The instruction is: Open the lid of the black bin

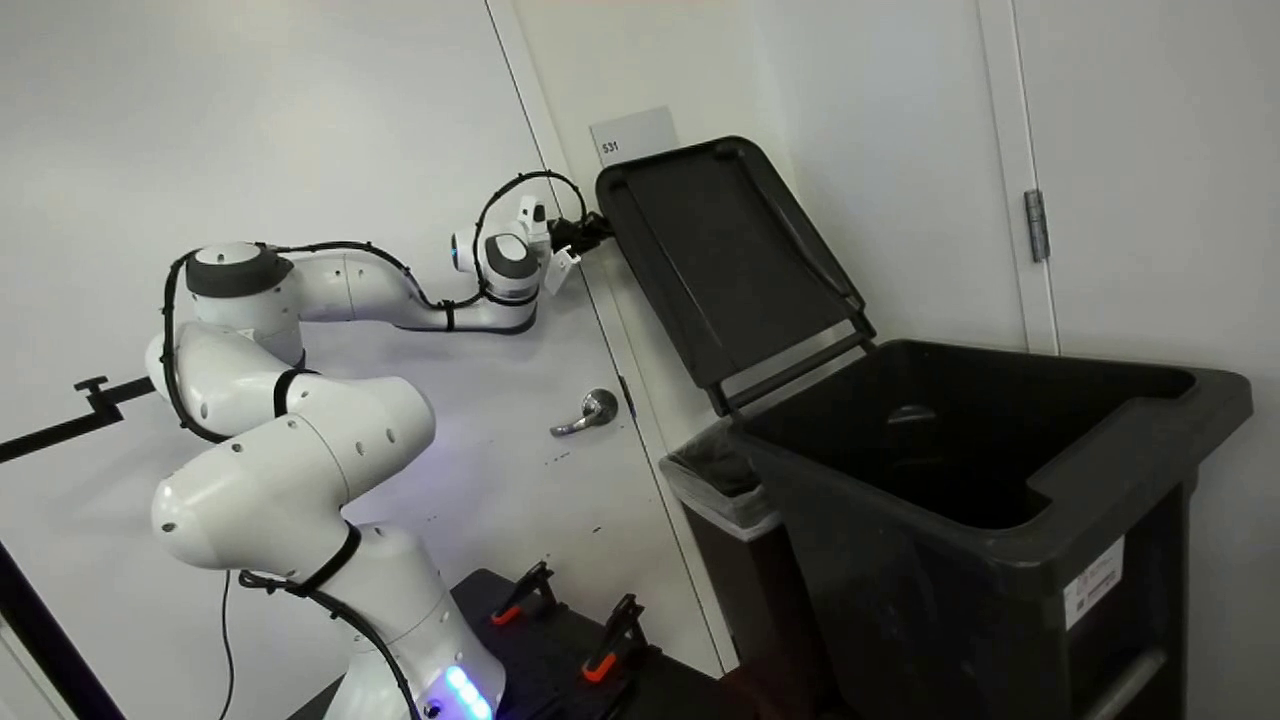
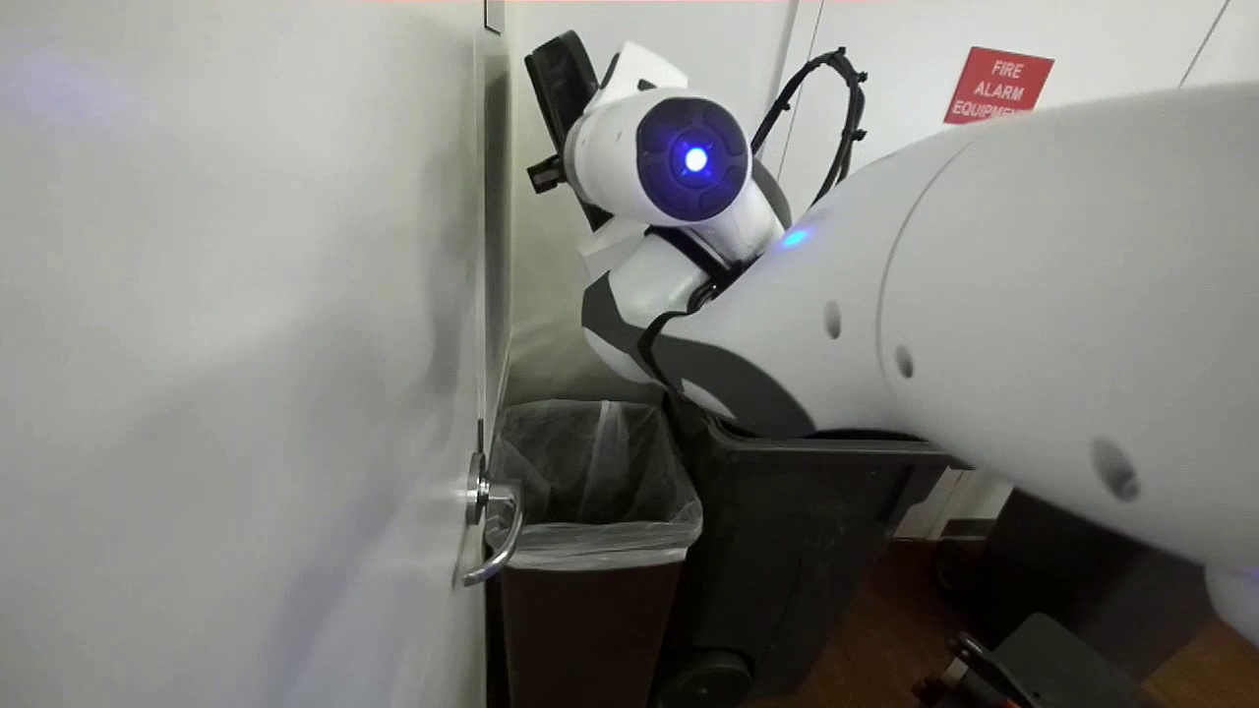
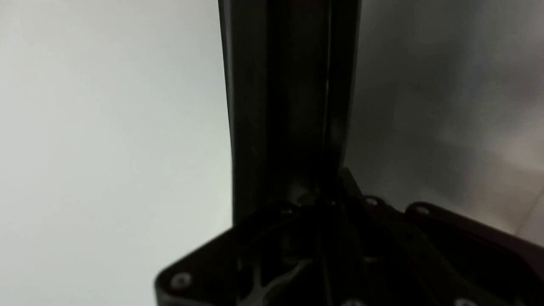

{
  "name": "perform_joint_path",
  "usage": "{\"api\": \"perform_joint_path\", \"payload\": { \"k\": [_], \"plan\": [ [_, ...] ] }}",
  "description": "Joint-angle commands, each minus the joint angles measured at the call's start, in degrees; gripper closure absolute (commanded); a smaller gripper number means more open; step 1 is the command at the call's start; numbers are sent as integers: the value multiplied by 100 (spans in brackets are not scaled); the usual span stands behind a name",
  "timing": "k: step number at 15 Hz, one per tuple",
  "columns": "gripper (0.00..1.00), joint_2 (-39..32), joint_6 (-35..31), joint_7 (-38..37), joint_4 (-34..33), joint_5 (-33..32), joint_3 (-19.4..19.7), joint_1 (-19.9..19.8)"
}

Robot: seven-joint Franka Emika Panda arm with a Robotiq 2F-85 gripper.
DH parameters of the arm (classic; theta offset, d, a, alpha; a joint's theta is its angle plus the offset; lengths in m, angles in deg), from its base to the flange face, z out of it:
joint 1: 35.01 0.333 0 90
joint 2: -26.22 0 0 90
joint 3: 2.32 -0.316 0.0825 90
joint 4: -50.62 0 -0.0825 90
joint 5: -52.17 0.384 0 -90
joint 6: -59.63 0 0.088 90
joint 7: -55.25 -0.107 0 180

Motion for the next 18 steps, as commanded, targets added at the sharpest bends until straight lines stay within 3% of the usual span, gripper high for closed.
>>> {"api": "perform_joint_path", "payload": {
  "k": [1, 4, 5, 7, 15, 18],
  "plan": [
    [99, 578, 319, 76, -378, -89, -47, -436],
    [99, 806, 407, 80, -531, -96, -87, -500],
    [70, 853, 479, 93, -553, -107, -67, -476],
    [65, 930, 610, 126, -564, -134, -36, -413],
    [4, 773, 924, 418, -320, -376, 5, 194],
    [0, 601, 947, 575, -146, -468, 52, 462]
  ]
}}
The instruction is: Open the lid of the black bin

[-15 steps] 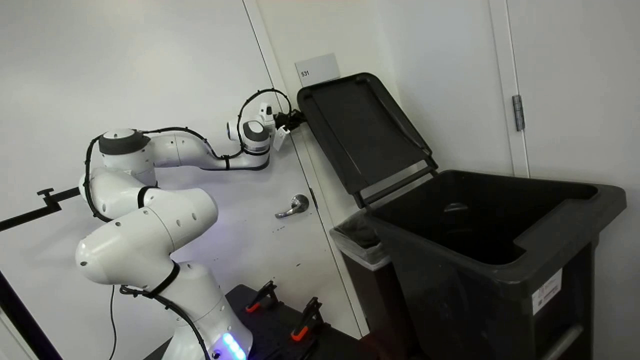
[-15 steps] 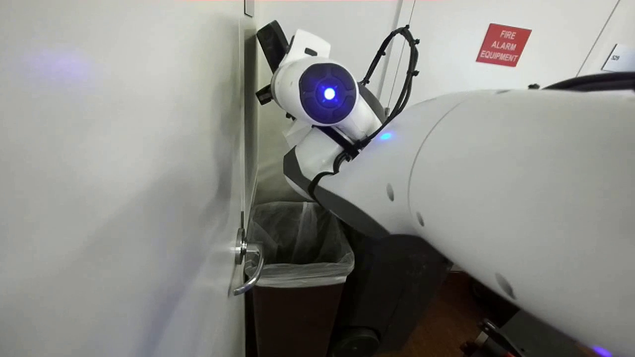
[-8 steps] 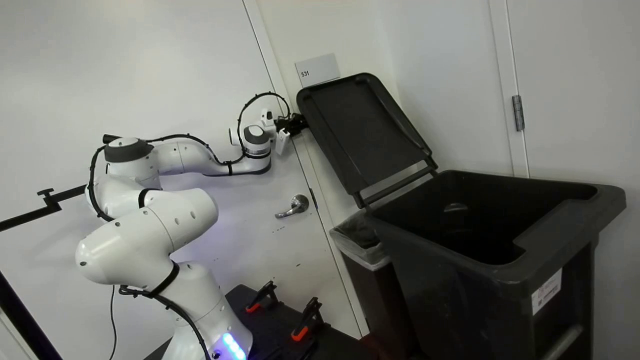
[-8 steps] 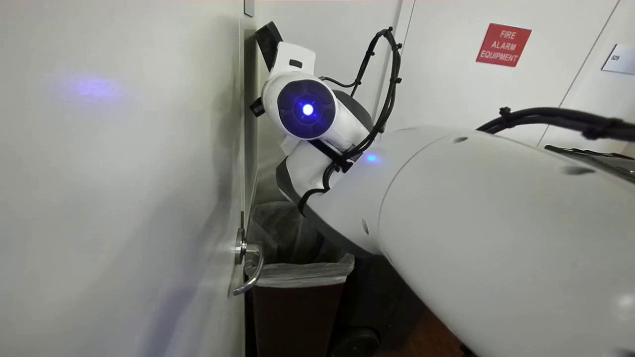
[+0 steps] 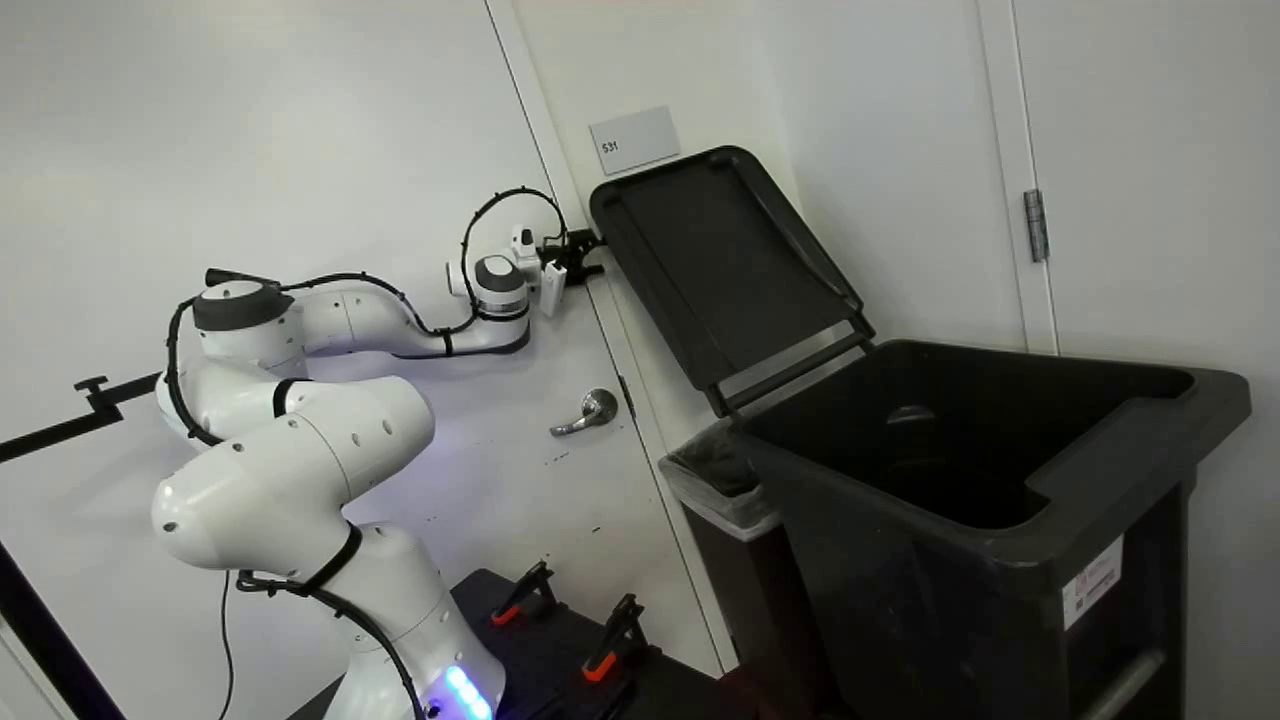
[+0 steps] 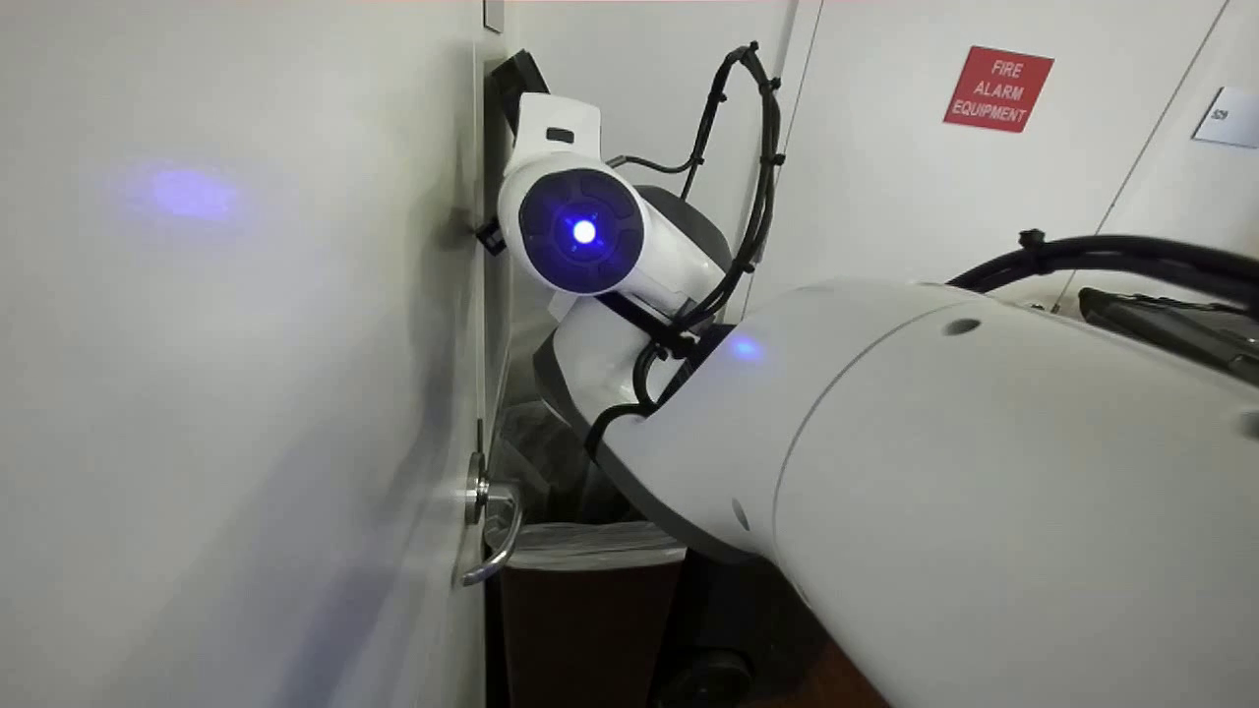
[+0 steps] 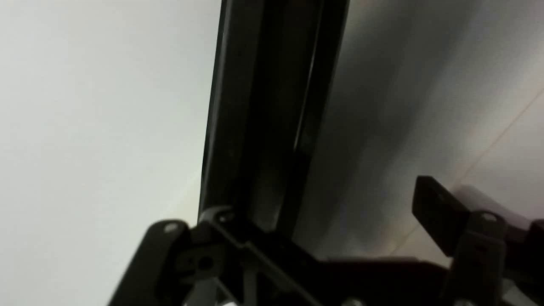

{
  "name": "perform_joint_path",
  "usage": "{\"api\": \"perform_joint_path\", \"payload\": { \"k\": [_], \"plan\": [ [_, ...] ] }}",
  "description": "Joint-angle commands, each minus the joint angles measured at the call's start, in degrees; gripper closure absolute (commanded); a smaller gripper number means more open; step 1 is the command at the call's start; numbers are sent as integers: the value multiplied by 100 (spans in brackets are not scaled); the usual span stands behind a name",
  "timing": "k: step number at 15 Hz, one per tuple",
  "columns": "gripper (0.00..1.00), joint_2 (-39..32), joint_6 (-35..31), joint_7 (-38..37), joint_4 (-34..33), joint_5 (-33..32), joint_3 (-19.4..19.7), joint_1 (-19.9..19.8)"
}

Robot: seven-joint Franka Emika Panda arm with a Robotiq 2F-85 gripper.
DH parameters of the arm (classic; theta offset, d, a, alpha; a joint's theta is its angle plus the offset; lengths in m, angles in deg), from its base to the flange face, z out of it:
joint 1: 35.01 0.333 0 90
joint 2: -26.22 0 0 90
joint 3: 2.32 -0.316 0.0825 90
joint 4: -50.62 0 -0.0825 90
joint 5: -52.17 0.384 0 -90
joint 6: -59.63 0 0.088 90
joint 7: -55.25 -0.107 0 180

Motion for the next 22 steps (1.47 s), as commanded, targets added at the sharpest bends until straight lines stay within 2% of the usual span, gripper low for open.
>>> {"api": "perform_joint_path", "payload": {
  "k": [1, 8, 12, 17, 22],
  "plan": [
    [0, -425, 172, 335, 291, -270, 168, 418],
    [0, -1130, 477, 771, 1064, -624, 685, 1430],
    [0, -1906, 441, 937, 1629, -764, 1123, 2033],
    [0, -2701, 379, 926, 2210, -872, 2076, 2950],
    [0, -2740, 361, 512, 2712, -694, 3474, 4106]
  ]
}}
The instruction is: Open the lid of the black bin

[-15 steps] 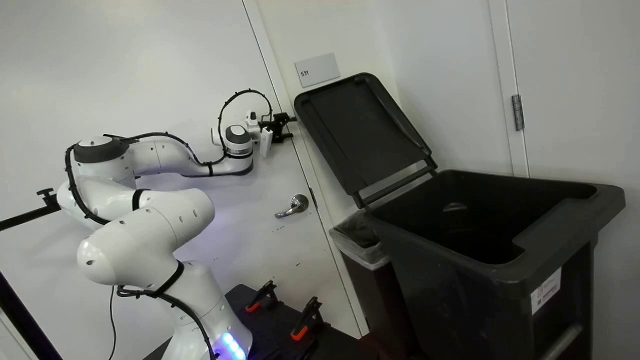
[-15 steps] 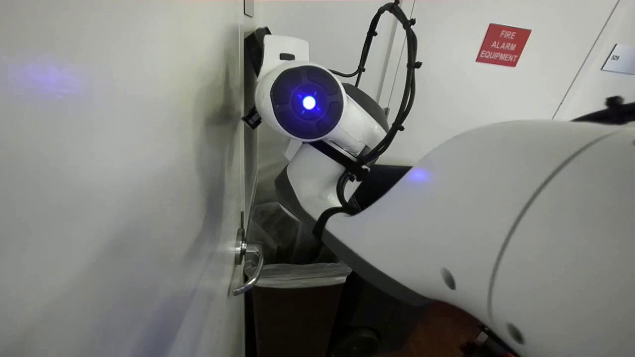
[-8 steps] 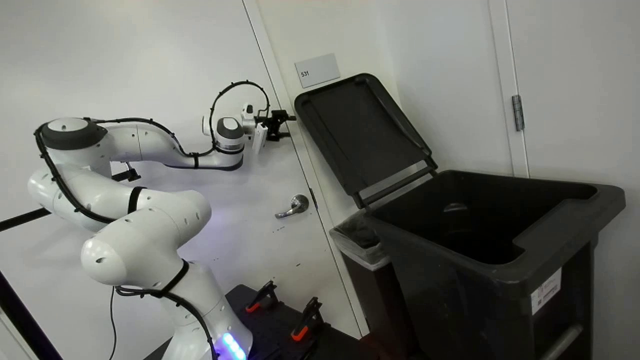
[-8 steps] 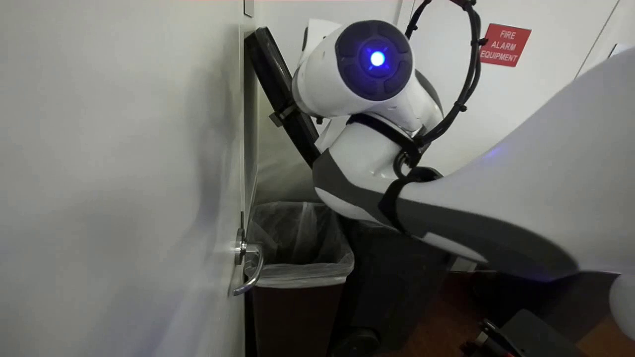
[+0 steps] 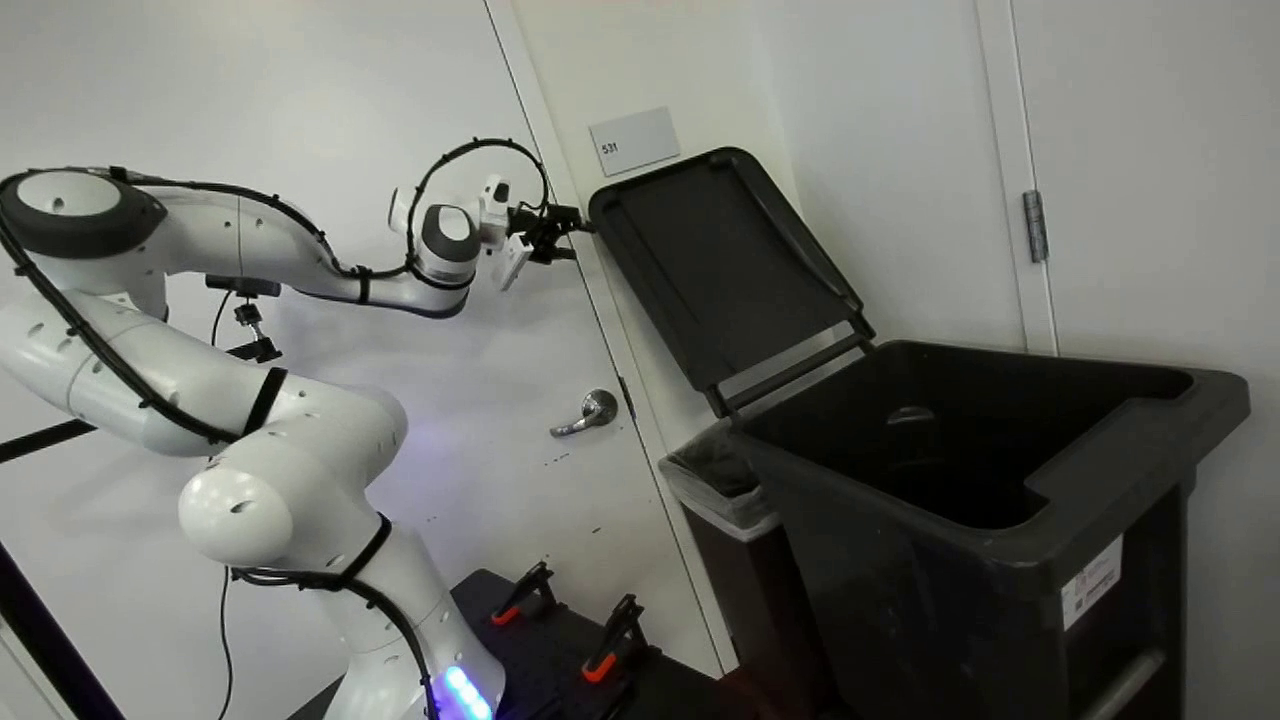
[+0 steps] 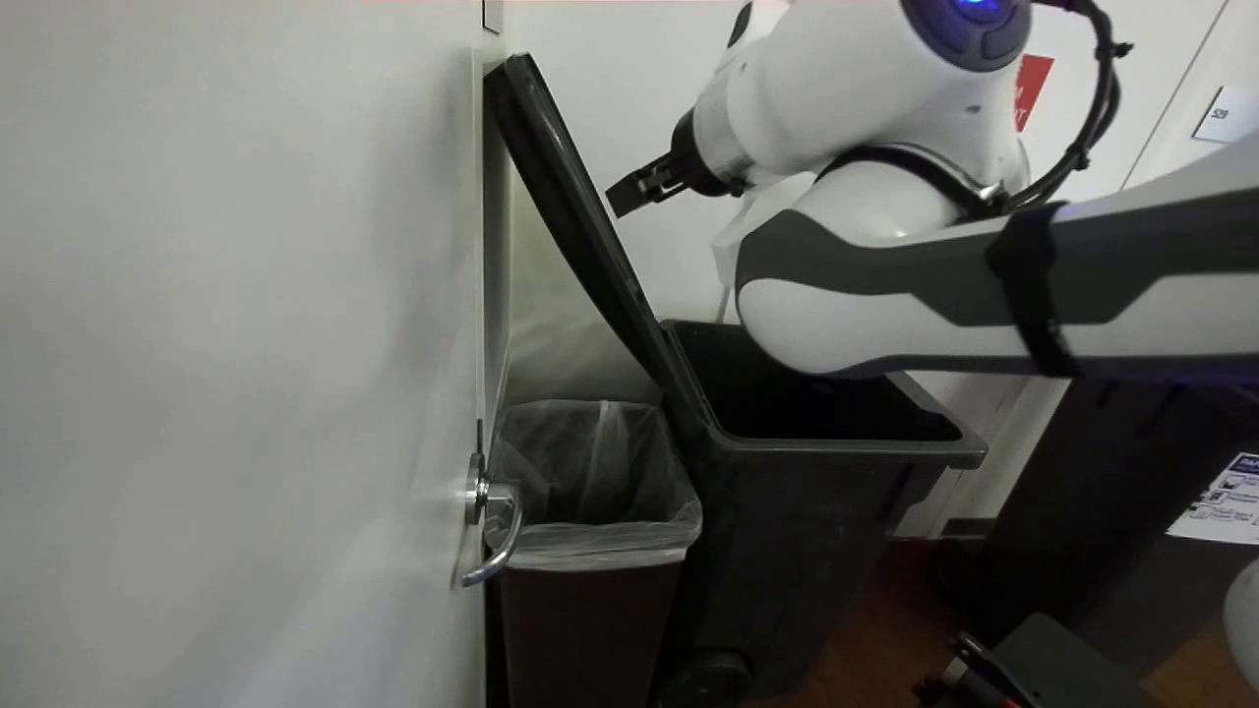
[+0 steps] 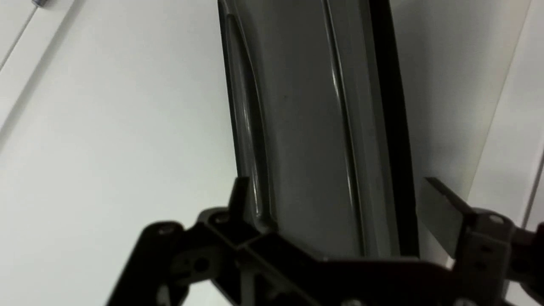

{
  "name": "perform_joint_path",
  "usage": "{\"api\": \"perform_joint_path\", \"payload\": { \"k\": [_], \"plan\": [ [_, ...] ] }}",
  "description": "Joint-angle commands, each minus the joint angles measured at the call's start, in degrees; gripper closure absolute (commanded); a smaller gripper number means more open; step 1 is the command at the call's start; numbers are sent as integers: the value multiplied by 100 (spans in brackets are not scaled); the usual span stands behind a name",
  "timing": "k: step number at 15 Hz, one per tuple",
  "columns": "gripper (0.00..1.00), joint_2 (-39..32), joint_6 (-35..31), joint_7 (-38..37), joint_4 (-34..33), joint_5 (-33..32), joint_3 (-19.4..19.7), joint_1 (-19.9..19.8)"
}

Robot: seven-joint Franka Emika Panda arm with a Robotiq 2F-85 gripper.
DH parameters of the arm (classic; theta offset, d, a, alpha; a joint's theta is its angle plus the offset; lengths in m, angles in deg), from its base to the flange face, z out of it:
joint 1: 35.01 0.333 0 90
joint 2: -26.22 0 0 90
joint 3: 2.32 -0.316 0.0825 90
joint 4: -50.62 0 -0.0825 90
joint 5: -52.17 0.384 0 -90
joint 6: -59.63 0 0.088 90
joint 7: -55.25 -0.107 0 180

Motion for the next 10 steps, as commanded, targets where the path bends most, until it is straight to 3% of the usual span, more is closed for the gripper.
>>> {"api": "perform_joint_path", "payload": {
  "k": [1, 5, 10],
  "plan": [
    [0, -74, 23, -274, 409, 48, 1050, 888],
    [0, -40, 100, -630, 764, 48, 1877, 1378],
    [0, -158, 24, -941, 1045, 16, 2327, 1726]
  ]
}}
